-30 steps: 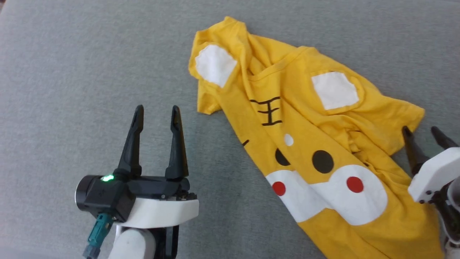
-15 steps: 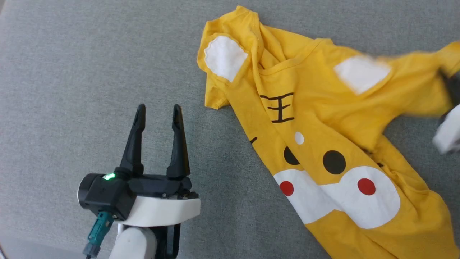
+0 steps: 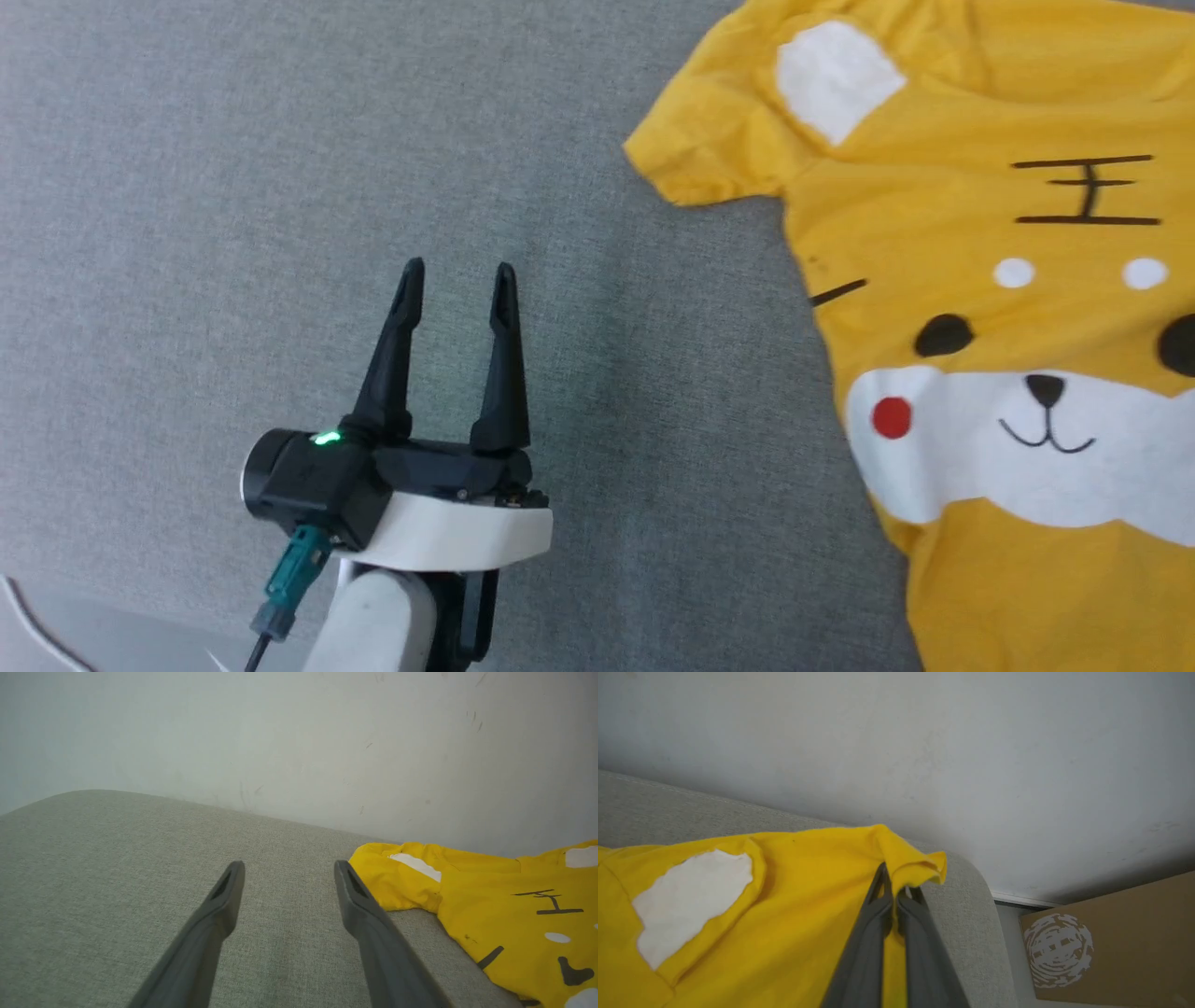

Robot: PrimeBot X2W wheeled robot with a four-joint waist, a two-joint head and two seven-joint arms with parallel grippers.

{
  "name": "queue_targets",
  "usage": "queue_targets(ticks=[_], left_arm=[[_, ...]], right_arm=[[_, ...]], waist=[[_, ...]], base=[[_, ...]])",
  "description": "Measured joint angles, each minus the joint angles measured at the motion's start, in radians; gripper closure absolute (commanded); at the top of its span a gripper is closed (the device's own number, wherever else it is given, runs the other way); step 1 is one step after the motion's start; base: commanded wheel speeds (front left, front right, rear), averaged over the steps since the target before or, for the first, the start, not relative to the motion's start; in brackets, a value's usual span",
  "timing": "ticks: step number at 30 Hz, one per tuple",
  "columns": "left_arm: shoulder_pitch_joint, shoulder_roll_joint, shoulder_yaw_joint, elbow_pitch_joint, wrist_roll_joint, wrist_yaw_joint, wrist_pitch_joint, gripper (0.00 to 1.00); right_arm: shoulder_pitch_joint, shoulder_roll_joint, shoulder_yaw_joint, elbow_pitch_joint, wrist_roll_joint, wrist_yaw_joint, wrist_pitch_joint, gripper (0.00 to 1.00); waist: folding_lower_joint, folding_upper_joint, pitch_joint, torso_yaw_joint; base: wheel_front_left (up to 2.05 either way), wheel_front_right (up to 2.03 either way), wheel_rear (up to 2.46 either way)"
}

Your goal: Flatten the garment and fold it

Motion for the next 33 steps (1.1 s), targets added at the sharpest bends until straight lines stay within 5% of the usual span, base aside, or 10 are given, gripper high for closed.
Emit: queue_targets(ticks=[1, 2, 11, 16, 23, 28, 33], left_arm=[[-0.003, 0.000, -0.004, 0.004, -0.001, 0.000, 0.000, 0.00], [-0.006, 0.000, -0.007, 0.010, -0.002, 0.000, 0.000, 0.00], [-0.020, -0.001, -0.010, 0.047, -0.010, -0.002, 0.000, 0.00], [-0.011, -0.002, 0.007, 0.053, -0.005, -0.009, 0.000, 0.00], [0.022, -0.002, 0.030, 0.048, -0.004, -0.018, 0.000, 0.00], [0.023, -0.002, 0.031, 0.045, 0.001, -0.023, 0.000, 0.00], [0.023, -0.002, 0.028, 0.041, -0.003, -0.028, 0.000, 0.00]], right_arm=[[0.000, -0.008, -0.005, 0.019, -0.013, 0.000, -0.016, 0.80], [0.000, -0.011, -0.008, 0.039, -0.023, 0.000, -0.031, 0.00], [0.005, 0.086, -0.016, 0.111, -0.001, 0.000, -0.070, 0.00], [0.031, 0.131, 0.035, -0.054, 0.094, 0.000, -0.070, 0.00], [0.186, 0.249, 0.246, -0.340, 0.312, 0.000, 0.120, 0.00], [0.300, 0.245, 0.389, -0.396, 0.361, 0.000, 0.230, 0.00], [0.327, 0.200, 0.473, -0.321, 0.341, 0.000, 0.234, 0.00]], waist=[[0.0000, 0.0000, 0.005, 0.003], [0.0000, 0.0000, 0.009, 0.005], [0.0000, 0.0000, -0.018, -0.008], [-0.0002, 0.0000, -0.070, -0.028], [-0.0003, 0.0000, -0.126, -0.068], [-0.0003, 0.0000, -0.139, -0.084], [-0.0001, 0.0000, -0.134, -0.068]], base=[[0.00, 0.00, 0.00], [0.00, 0.00, 0.00], [0.00, 0.00, 0.00], [0.00, 0.00, 0.00], [0.00, 0.00, 0.00], [0.00, 0.00, 0.00], [0.00, 0.00, 0.00]])
